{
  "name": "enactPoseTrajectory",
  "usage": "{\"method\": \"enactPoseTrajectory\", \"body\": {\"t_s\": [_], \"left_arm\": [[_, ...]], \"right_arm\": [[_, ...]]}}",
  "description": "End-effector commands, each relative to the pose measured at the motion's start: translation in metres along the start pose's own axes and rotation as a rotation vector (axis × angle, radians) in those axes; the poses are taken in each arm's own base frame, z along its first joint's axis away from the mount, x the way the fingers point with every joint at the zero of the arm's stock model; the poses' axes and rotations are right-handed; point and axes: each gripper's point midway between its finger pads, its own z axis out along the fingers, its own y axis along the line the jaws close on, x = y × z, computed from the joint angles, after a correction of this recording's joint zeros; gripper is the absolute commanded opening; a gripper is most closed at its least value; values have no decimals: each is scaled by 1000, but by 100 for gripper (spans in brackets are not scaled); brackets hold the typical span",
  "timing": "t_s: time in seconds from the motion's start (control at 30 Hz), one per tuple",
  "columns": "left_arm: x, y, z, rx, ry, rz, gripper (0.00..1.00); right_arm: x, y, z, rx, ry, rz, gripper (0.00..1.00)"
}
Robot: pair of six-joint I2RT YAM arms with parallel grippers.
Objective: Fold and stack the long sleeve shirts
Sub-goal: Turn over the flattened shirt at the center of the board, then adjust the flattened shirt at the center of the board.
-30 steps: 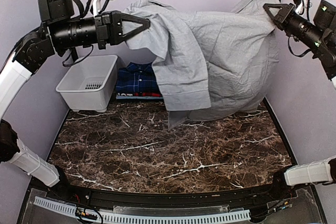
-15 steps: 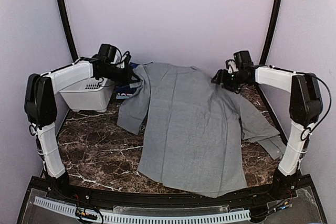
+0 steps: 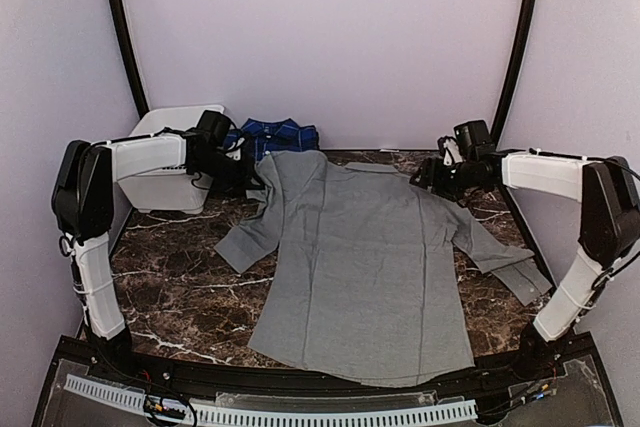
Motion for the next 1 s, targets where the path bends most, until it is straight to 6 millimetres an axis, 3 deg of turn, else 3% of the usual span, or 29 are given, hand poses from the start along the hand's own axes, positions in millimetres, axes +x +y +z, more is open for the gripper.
{"method": "enactPoseTrajectory", "body": {"t_s": [0.0, 0.07, 0.1, 0.2, 0.23, 0.37, 0.53, 0.67, 0.77, 0.97], "left_arm": [[6, -7, -21, -28, -31, 46, 2], [12, 1, -23, -66, -32, 40, 5], [16, 7, -23, -84, -27, 36, 14], [18, 11, -28, -114, -40, 41, 23], [19, 11, -29, -119, -43, 42, 31], [14, -4, -48, -159, -110, 99, 55], [23, -35, -59, -169, -145, 173, 66], [53, -71, -46, -104, -102, 230, 66], [89, -97, -22, -38, -28, 265, 65], [158, -112, 28, 3, 141, 298, 63]], "right_arm": [[27, -42, 26, 79, 61, 50, 67], [32, -59, 28, 111, 66, 73, 65], [35, -69, 28, 130, 69, 84, 65], [38, -94, 30, 175, 75, 112, 64], [38, -102, 31, 190, 76, 123, 64], [35, -133, 31, 270, 74, 140, 65], [25, -159, 33, 344, 76, 136, 68], [16, -171, 34, 359, 77, 149, 68], [6, -172, 35, 370, 68, 137, 69], [-2, -181, 38, 387, 71, 148, 70]]}}
